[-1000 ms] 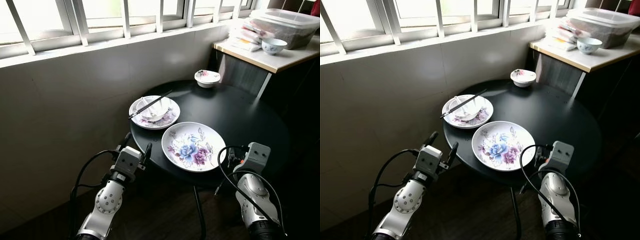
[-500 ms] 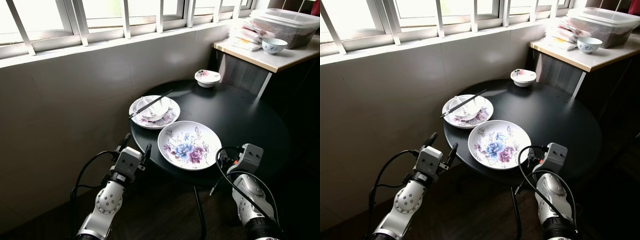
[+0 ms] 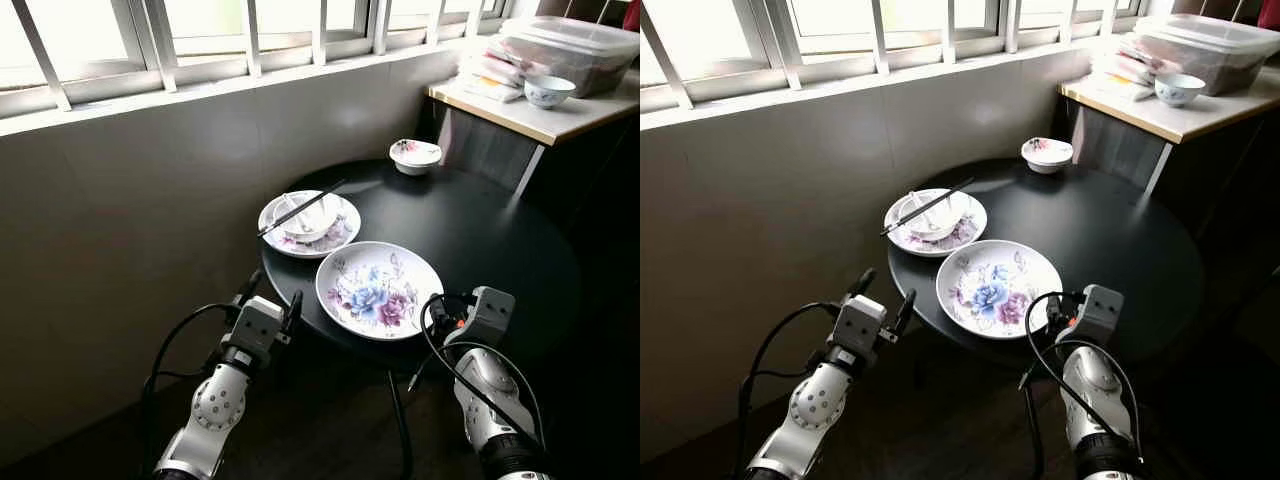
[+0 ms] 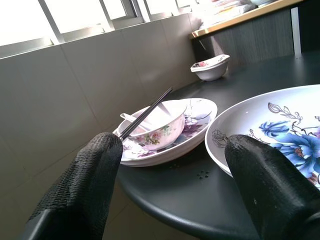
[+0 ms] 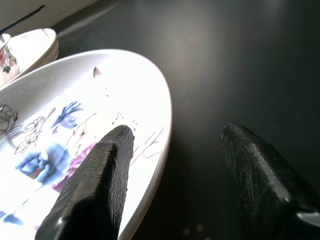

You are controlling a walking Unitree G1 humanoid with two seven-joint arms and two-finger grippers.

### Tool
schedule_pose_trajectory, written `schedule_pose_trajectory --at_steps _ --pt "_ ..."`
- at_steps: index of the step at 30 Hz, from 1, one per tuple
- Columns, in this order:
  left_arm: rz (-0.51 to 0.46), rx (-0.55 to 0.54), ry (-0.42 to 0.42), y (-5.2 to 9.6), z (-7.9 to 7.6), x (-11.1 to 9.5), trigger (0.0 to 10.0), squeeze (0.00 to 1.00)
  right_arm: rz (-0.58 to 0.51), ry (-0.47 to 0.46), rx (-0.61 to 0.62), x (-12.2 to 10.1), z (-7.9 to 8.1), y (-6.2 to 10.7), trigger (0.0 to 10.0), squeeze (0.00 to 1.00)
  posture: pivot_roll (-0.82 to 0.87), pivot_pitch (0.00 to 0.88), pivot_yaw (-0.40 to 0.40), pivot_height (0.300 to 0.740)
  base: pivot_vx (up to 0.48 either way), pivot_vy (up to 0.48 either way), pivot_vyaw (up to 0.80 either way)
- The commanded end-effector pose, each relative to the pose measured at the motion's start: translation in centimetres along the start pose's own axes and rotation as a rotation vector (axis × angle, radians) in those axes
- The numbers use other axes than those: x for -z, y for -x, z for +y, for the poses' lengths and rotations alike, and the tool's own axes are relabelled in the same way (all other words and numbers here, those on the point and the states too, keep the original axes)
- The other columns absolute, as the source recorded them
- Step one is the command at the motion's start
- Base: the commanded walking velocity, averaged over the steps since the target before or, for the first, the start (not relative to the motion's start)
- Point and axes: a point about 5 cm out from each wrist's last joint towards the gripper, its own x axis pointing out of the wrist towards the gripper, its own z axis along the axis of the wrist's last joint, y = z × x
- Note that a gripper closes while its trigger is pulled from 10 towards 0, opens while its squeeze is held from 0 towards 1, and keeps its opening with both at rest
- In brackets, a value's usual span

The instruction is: Kitchen organization

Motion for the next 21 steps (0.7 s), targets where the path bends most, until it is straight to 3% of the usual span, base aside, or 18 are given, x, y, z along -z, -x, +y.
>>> schedule_pose_trajectory --at_steps 1,9,14,21 --pt "-0.006 0.0 -0.01 -0.1 0.2 0.0 10.0 0.0 0.019 -0.03 -0.018 0.0 0.4 -0.3 10.0 0.0 0.05 0.0 -0.021 0.74 0.0 0.0 0.0" --pt "-0.001 0.001 -0.014 -0.1 0.3 0.1 10.0 0.0 0.094 -0.176 -0.039 0.5 0.5 -0.8 10.0 0.0 0.06 0.0 -0.023 0.74 0.0 0.0 0.0" --pt "0.001 0.005 -0.015 -0.1 0.2 0.2 10.0 0.0 0.179 -0.314 -0.046 1.0 0.8 -1.1 10.0 0.0 0.06 0.0 -0.021 0.74 0.0 0.0 0.0" --pt "0.002 0.006 -0.016 -0.2 0.2 0.2 10.0 0.0 0.239 -0.328 -0.088 1.4 1.4 -1.1 10.0 0.0 0.06 0.0 -0.019 0.74 0.0 0.0 0.0"
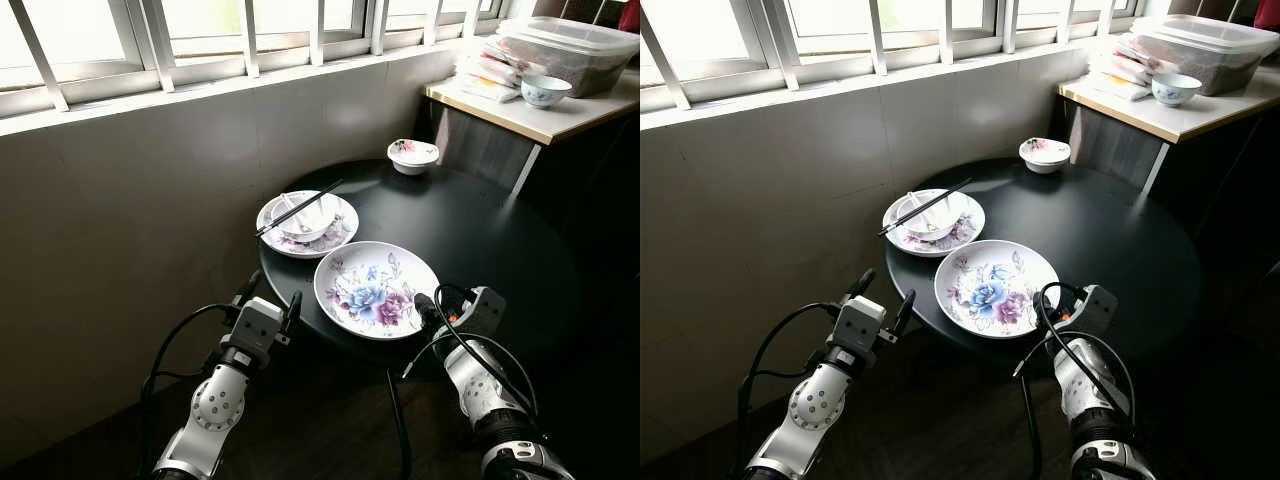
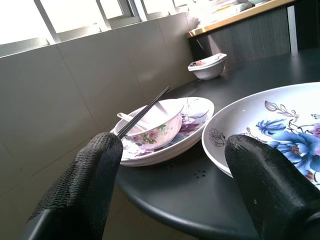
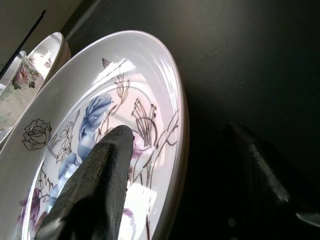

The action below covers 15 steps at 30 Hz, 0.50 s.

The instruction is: Kitchen organization

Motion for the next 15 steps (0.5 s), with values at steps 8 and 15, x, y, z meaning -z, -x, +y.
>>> schedule_pose_trajectory --at_steps 8,15 --pt "0.001 0.003 -0.008 -0.2 0.1 0.1 10.0 0.0 0.155 0.113 -0.022 2.4 0.8 0.0 10.0 0.0 0.06 0.0 -0.019 0.74 0.0 0.0 0.0" --pt "0.008 0.003 -0.008 -0.1 0.0 0.3 10.0 0.0 0.165 0.213 0.004 2.4 0.7 -0.1 9.5 0.0 0.06 0.0 -0.02 0.74 0.0 0.0 0.0"
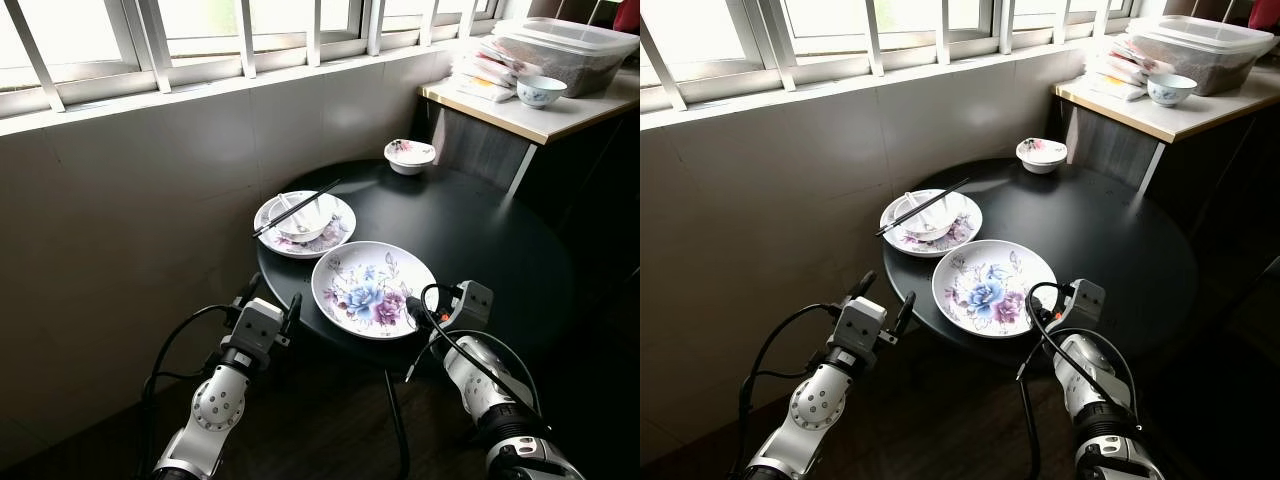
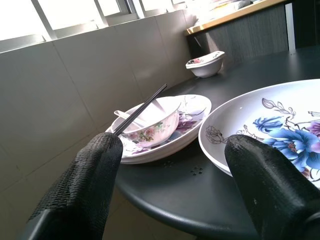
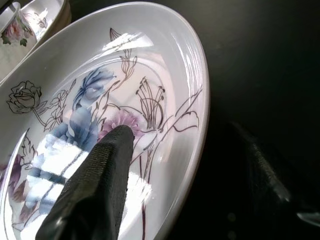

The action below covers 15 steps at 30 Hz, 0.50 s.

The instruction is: Kitchen organization

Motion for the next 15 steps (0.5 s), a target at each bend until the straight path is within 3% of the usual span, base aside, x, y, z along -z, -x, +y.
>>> schedule_pose_trajectory --at_steps 1,2,3,4,6,15 --pt "-0.002 0.0 -0.01 -0.1 0.1 0.0 10.0 0.0 0.101 0.016 0.017 2.1 0.3 0.0 7.4 0.0 0.06 0.0 -0.02 0.74 0.0 0.0 0.0" --pt "-0.001 0.0 -0.01 -0.1 0.1 0.0 10.0 0.0 0.106 0.006 0.038 2.2 0.1 0.0 3.5 0.0 0.06 0.0 -0.021 0.74 0.0 0.0 0.0" --pt "0.0 -0.001 -0.011 -0.1 0.1 0.1 10.0 0.0 0.109 -0.005 0.062 2.2 -0.1 0.0 1.7 0.0 0.06 0.0 -0.021 0.74 0.0 0.0 0.0" --pt "0.0 -0.001 -0.011 -0.1 0.1 0.1 10.0 0.0 0.109 -0.005 0.062 2.2 -0.1 0.0 1.7 0.0 0.06 0.0 -0.021 0.74 0.0 0.0 0.0" --pt "0.005 -0.003 -0.012 -0.1 0.2 0.1 10.0 0.0 0.101 -0.043 0.132 2.1 -0.8 0.1 0.0 0.0 0.06 0.0 -0.021 0.74 0.0 0.0 0.0" --pt "0.01 -0.001 -0.014 -0.1 0.2 0.2 10.0 0.0 0.058 -0.114 0.232 1.1 -1.4 0.2 0.0 0.0 0.06 0.0 -0.019 0.74 0.0 0.0 0.0"
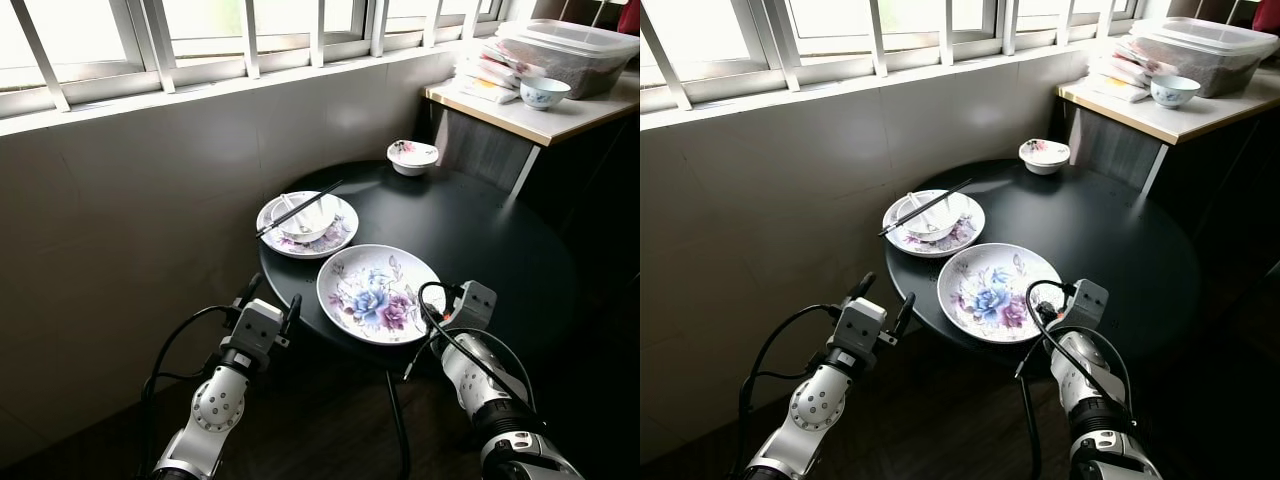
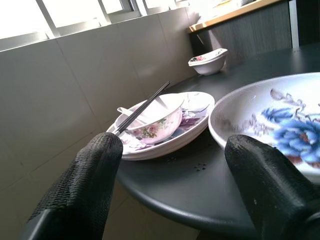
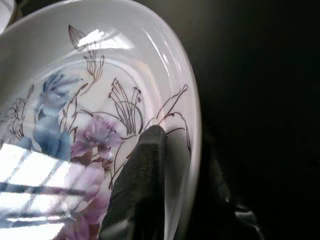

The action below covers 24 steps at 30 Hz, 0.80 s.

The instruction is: Kitchen organization

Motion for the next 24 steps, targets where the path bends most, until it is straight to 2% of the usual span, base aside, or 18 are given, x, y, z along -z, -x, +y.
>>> schedule_pose_trajectory --at_steps 1,6,11,13,18,22,24 --pt "0.003 -0.002 -0.011 -0.1 0.2 0.1 10.0 0.0 0.065 -0.041 0.057 1.3 -0.7 0.1 0.0 0.0 0.06 0.0 -0.018 0.74 0.0 0.0 0.0" --pt "0.003 -0.002 -0.01 -0.1 0.2 0.1 10.0 0.0 -0.002 -0.081 0.08 0.2 -0.4 0.5 0.0 0.0 0.05 0.0 -0.021 0.74 0.0 0.0 0.0" --pt "0.004 -0.004 -0.008 -0.1 0.1 0.1 10.0 0.0 -0.08 -0.104 0.012 -0.5 0.6 1.4 0.0 0.0 0.05 0.0 -0.024 0.74 0.0 0.0 0.0" --pt "0.004 -0.004 -0.007 -0.1 0.1 0.1 10.0 0.0 -0.085 -0.108 0.004 -0.5 0.7 1.5 0.0 0.0 0.05 0.0 -0.024 0.74 0.0 0.0 0.0" --pt "0.006 -0.007 -0.006 -0.1 0.1 0.2 10.0 0.0 -0.173 -0.088 -0.064 -1.2 1.0 2.9 0.0 0.0 0.04 0.0 -0.024 0.74 0.0 0.0 0.0" --pt "0.01 -0.012 -0.006 0.0 0.2 0.2 10.0 0.0 -0.255 -0.085 -0.161 -1.8 1.6 4.0 0.0 0.0 0.04 0.0 -0.021 0.74 0.0 0.0 0.0" --pt "0.007 -0.023 0.006 0.5 0.2 0.1 10.0 0.0 -0.318 -0.039 -0.259 -2.3 2.5 5.1 0.0 0.0 0.04 0.0 -0.013 0.74 0.0 0.0 0.0"
